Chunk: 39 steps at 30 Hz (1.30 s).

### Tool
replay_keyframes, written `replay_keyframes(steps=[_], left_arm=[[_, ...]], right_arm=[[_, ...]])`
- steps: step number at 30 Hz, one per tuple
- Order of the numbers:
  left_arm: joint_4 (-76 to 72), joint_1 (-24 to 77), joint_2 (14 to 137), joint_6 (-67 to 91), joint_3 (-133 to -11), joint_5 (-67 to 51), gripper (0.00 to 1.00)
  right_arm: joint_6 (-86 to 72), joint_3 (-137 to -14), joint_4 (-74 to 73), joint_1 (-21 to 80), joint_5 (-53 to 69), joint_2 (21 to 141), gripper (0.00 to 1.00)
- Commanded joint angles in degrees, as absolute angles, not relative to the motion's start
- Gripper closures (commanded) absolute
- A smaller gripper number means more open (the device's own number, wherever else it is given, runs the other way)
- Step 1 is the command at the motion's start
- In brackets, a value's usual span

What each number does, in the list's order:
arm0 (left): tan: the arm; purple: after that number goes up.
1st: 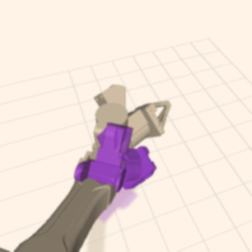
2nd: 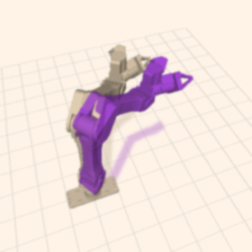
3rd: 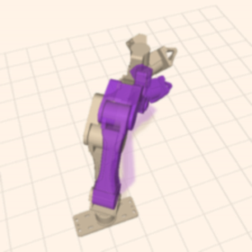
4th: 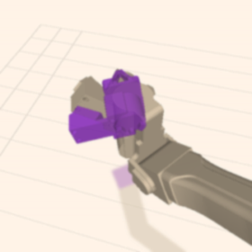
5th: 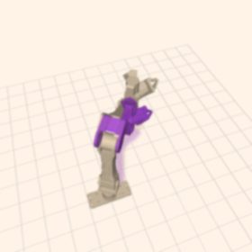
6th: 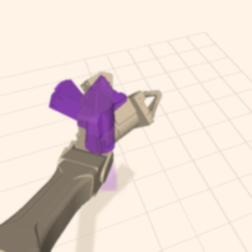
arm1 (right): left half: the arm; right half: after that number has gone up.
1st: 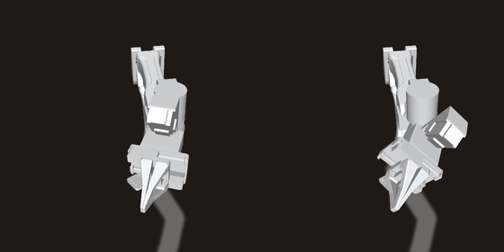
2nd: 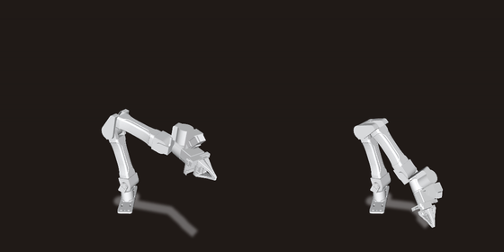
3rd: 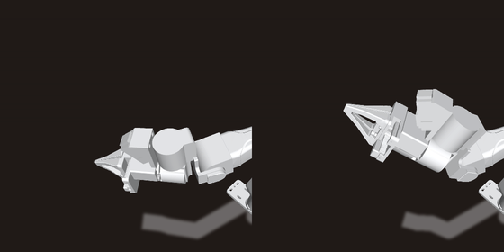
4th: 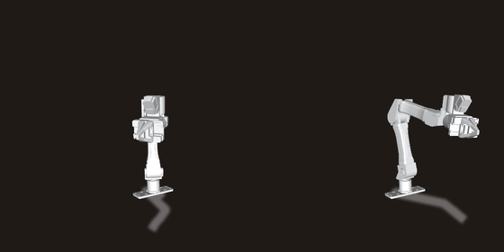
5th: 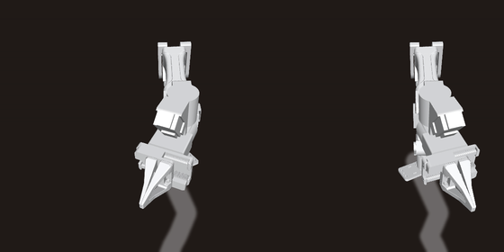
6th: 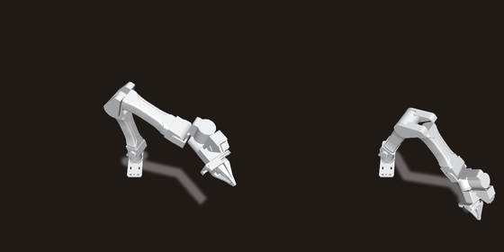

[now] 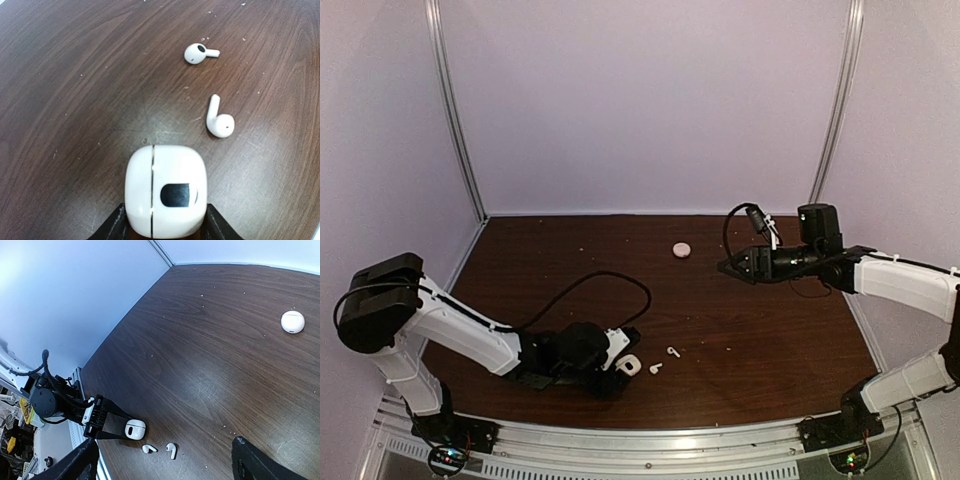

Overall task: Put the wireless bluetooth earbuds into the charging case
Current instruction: Pick up the charging case from the center of the board.

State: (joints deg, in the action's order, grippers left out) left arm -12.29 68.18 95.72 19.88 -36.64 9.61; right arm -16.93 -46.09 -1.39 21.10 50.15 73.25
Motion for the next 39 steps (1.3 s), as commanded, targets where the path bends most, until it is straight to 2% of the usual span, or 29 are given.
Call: replay_keyframes(steps=[1, 6, 11, 15, 20, 24, 32, 39], left_arm=[[-12.30, 67.82, 97.92, 15.56, -38.19, 9.19, 0.49], [-12.05, 67.83, 99.43, 14.03, -39.44, 9.81, 0.39], [-12.58, 67.81, 100.23, 13.08, -39.98, 9.90, 0.37], [-13.06, 67.68, 100.59, 12.45, -39.84, 8.91, 0.44], [-13.70, 67.57, 98.99, 12.29, -38.88, 9.51, 0.62], [-13.58, 67.63, 96.76, 11.90, -38.55, 10.51, 0.70], [-13.64, 70.99, 84.10, 7.08, -38.72, 16.10, 0.73], [-13.78, 75.22, 80.96, -1.30, -44.98, 21.40, 0.73]], right_arm=[[-17.18, -44.71, -0.16, 21.43, 51.28, 71.69, 0.09], [-17.31, -43.91, -0.17, 21.62, 51.47, 70.88, 0.09], [-17.31, -43.77, -0.15, 21.71, 51.42, 70.74, 0.09], [-17.23, -43.77, -0.18, 21.71, 51.48, 71.01, 0.10], [-17.39, -43.28, -0.16, 21.84, 51.67, 70.95, 0.12], [-18.13, -42.09, -0.15, 22.24, 51.81, 70.38, 0.14], [-24.93, -36.25, 8.37, 27.00, 53.18, 67.81, 0.17], [-32.96, -33.60, 19.66, 35.50, 52.45, 67.26, 0.22]])
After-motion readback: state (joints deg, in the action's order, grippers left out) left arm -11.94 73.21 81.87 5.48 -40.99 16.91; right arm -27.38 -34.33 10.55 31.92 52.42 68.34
